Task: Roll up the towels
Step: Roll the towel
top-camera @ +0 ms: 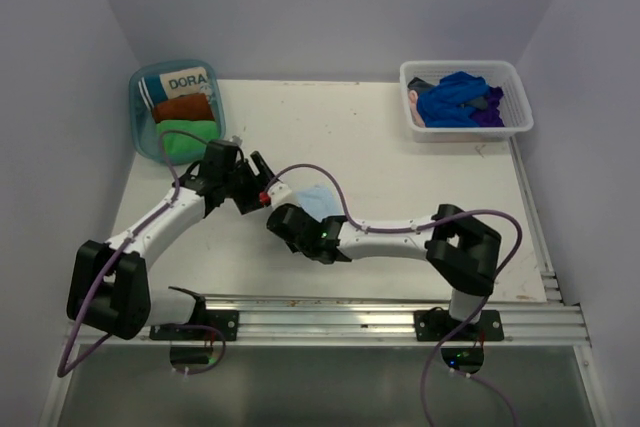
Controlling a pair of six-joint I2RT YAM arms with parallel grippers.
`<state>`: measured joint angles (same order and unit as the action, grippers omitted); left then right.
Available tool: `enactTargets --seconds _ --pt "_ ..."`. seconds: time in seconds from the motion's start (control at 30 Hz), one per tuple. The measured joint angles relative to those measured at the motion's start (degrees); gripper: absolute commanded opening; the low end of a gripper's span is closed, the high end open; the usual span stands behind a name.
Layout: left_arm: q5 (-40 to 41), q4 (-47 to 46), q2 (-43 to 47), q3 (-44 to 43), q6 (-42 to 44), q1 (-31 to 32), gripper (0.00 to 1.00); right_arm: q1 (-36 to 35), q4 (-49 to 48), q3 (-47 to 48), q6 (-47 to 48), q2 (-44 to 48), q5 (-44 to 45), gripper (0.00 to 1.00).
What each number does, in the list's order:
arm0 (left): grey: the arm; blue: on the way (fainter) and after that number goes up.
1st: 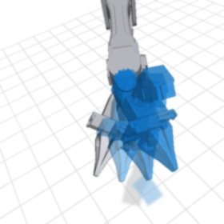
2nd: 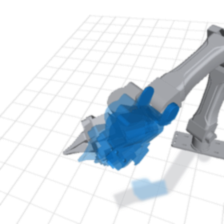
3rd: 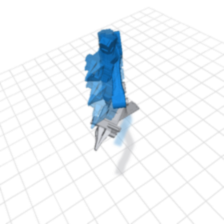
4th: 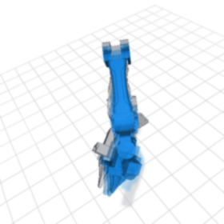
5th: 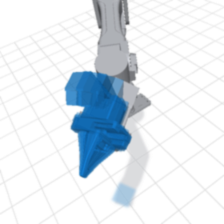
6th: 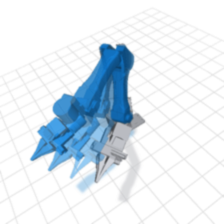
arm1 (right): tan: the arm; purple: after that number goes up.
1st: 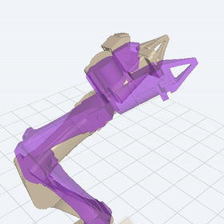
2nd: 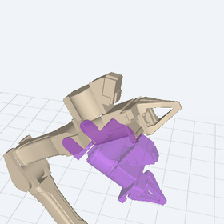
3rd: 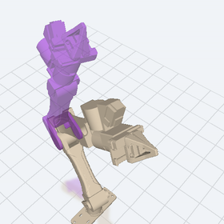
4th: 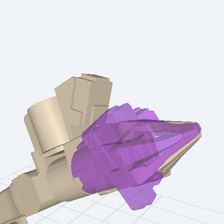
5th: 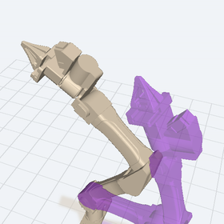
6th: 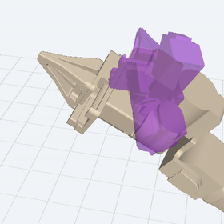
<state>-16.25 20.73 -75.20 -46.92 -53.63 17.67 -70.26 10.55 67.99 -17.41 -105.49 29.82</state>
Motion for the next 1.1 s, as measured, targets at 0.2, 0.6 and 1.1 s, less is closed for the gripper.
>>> enactTargets --seconds 0.2,0.6,1.1 --pt "-0.24 0.33 -0.17 0.0 0.22 -0.04 0.77 7.76 -5.27 -8.52 -10.84 7.39 -12.48 0.0" --pt "-2.54 -1.81 -2.08 2.34 0.2 -0.04 0.91 20.79 -25.62 -24.92 -30.82 11.91 -35.63 0.0" --pt "-5.9 -10.16 -13.31 3.43 0.22 4.17 0.77 24.9 -45.0 -32.28 -43.87 6.49 -47.67 0.11"
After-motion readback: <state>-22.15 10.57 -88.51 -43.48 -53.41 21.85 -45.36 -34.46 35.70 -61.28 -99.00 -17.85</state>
